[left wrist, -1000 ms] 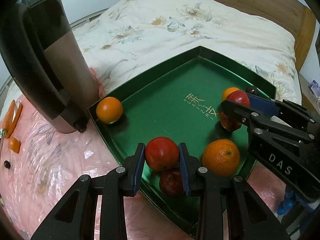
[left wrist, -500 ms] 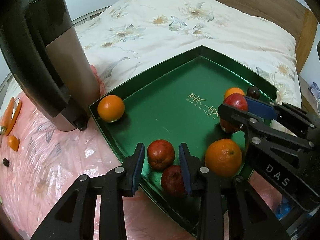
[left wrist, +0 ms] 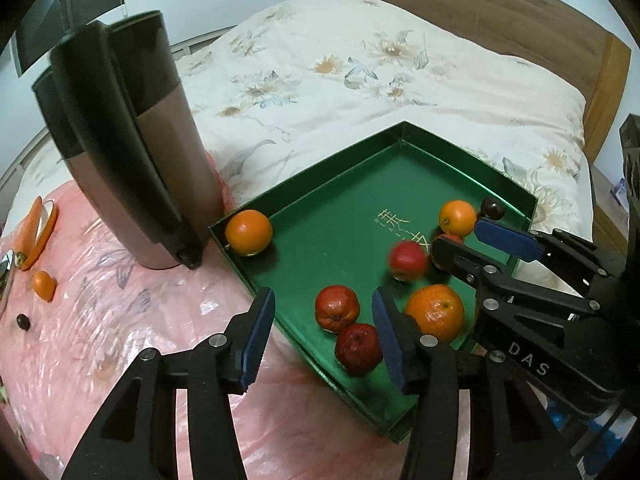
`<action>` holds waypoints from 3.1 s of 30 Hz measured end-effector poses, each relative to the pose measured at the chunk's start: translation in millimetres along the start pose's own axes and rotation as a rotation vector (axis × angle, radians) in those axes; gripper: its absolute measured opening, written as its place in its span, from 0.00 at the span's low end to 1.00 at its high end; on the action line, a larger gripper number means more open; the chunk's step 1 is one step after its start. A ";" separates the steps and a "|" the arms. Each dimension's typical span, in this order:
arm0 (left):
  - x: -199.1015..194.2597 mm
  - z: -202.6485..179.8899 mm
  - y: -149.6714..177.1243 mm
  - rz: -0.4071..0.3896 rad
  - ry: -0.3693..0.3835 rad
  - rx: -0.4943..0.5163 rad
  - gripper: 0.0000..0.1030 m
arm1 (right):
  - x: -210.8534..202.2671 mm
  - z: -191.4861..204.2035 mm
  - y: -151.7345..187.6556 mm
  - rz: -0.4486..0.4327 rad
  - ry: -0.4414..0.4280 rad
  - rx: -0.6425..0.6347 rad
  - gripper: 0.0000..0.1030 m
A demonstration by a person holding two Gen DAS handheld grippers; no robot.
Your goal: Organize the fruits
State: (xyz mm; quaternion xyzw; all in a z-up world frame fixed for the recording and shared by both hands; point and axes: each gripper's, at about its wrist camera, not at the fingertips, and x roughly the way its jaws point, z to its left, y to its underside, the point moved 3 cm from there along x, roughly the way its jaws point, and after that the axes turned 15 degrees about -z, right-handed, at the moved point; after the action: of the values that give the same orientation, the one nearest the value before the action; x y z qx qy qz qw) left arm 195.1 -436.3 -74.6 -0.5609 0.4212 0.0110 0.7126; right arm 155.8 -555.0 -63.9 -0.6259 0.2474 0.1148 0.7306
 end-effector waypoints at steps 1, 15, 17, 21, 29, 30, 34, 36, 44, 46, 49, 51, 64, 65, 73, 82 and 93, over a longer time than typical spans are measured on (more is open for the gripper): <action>-2.7 0.7 -0.5 -0.003 0.000 -0.001 0.44 | -2.7 0.7 -0.7 -0.003 0.002 0.001 0.64; -58.5 33.0 6.0 -0.053 -0.030 -0.048 0.52 | -36.3 22.4 -6.8 -0.022 -0.007 -0.008 0.67; -67.9 38.5 7.8 -0.062 -0.039 -0.055 0.52 | -41.9 27.7 -7.3 -0.024 -0.009 -0.011 0.73; -81.8 46.5 9.9 -0.077 -0.051 -0.068 0.53 | -51.5 37.8 -7.5 -0.028 -0.013 -0.022 0.75; -111.0 58.0 21.2 -0.097 -0.079 -0.080 0.55 | -70.4 56.5 -0.3 -0.026 -0.026 -0.023 0.93; -113.4 59.1 22.4 -0.099 -0.083 -0.080 0.55 | -72.4 58.7 1.0 -0.025 -0.027 -0.024 0.96; -127.8 68.9 29.9 -0.103 -0.098 -0.092 0.55 | -81.8 70.2 7.4 -0.022 -0.035 -0.029 1.00; -135.3 74.4 33.3 -0.105 -0.104 -0.102 0.55 | -85.6 74.4 9.7 -0.023 -0.036 -0.032 1.00; -161.0 96.1 45.5 -0.118 -0.136 -0.125 0.56 | -103.1 93.8 15.9 -0.034 -0.037 -0.038 1.00; -167.5 101.3 49.4 -0.121 -0.144 -0.131 0.57 | -106.5 99.4 18.3 -0.033 -0.041 -0.041 1.00; -176.0 108.1 54.2 -0.128 -0.157 -0.136 0.58 | -110.7 108.0 21.8 -0.031 -0.044 -0.052 1.00; -181.1 112.5 58.2 -0.131 -0.166 -0.142 0.59 | -113.2 112.1 23.3 -0.030 -0.048 -0.056 1.00; -207.2 138.1 82.8 -0.142 -0.206 -0.175 0.62 | -130.0 144.5 31.6 -0.031 -0.075 -0.104 1.00; -209.1 140.3 84.4 -0.144 -0.208 -0.177 0.62 | -130.6 146.7 32.1 -0.031 -0.078 -0.108 1.00; -227.7 165.7 103.8 -0.155 -0.245 -0.213 0.62 | -135.6 176.2 38.6 -0.035 -0.104 -0.136 1.00; -248.4 207.9 134.4 -0.151 -0.322 -0.265 0.62 | -136.0 220.0 46.9 -0.022 -0.149 -0.185 1.00; -268.2 253.2 160.5 -0.159 -0.392 -0.332 0.62 | -137.1 260.6 54.5 -0.011 -0.199 -0.223 1.00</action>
State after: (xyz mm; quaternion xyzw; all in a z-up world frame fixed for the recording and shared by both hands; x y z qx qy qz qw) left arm 92.6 -49.5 -33.1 -0.6885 0.2224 0.1322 0.6775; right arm 69.9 -272.0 -16.9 -0.6902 0.1560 0.1993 0.6779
